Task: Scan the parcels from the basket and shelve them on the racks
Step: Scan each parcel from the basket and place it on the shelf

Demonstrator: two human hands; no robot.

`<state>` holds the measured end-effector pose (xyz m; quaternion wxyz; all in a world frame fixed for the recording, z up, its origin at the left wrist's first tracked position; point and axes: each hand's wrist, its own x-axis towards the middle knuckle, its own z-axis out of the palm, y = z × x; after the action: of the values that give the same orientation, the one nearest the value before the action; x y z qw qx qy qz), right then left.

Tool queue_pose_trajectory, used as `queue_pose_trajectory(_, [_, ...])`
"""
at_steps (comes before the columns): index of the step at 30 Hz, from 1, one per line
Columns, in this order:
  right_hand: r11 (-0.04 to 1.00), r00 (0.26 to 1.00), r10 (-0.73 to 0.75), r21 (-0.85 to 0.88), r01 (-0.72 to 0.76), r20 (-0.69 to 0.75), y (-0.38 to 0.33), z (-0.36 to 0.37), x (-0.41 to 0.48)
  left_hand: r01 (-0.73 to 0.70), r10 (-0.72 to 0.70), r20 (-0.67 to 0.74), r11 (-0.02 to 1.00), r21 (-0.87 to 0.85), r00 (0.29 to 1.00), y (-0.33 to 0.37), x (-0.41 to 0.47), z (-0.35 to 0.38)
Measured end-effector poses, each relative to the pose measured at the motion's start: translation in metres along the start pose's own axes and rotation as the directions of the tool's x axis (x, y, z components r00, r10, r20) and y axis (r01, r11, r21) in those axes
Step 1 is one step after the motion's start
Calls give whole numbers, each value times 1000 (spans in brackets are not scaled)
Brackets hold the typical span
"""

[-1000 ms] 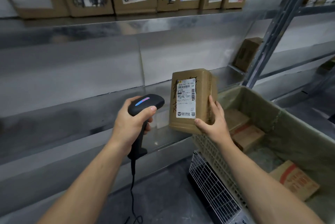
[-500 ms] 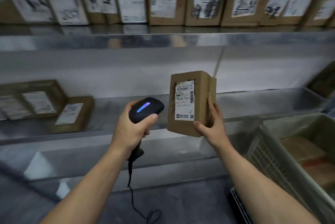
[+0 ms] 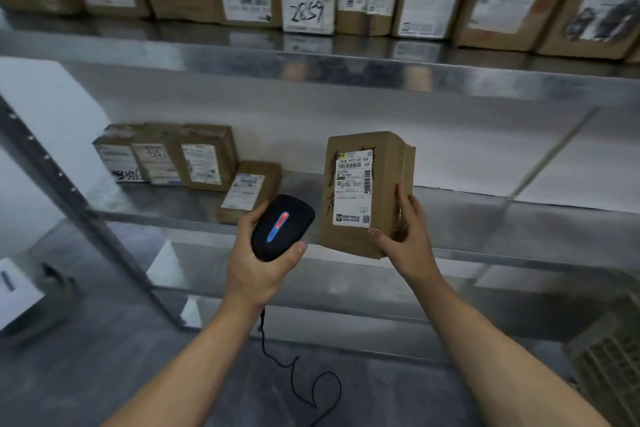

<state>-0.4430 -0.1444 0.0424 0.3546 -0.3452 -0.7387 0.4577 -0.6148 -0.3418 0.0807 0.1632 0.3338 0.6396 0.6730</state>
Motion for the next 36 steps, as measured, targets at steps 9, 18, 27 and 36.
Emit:
queue_pose_trajectory(9, [995, 991, 32, 87, -43, 128, 7, 64, 46, 80, -76, -120, 996, 27, 990, -22, 31, -31])
queue_pose_trajectory(18, [984, 979, 61, 153, -91, 193, 17, 87, 99, 112, -105, -250, 994, 15, 963, -39, 78, -39])
queue_pose_trajectory(27, [970, 907, 54, 192, -146, 417, 41, 76, 123, 160, -157, -309, 987, -15, 938, -55, 98, -19])
queue_pose_trajectory(36, [884, 895, 189, 327, -334, 403, 19, 94, 134, 126, -125, -321, 992, -18, 939, -53, 108, -16])
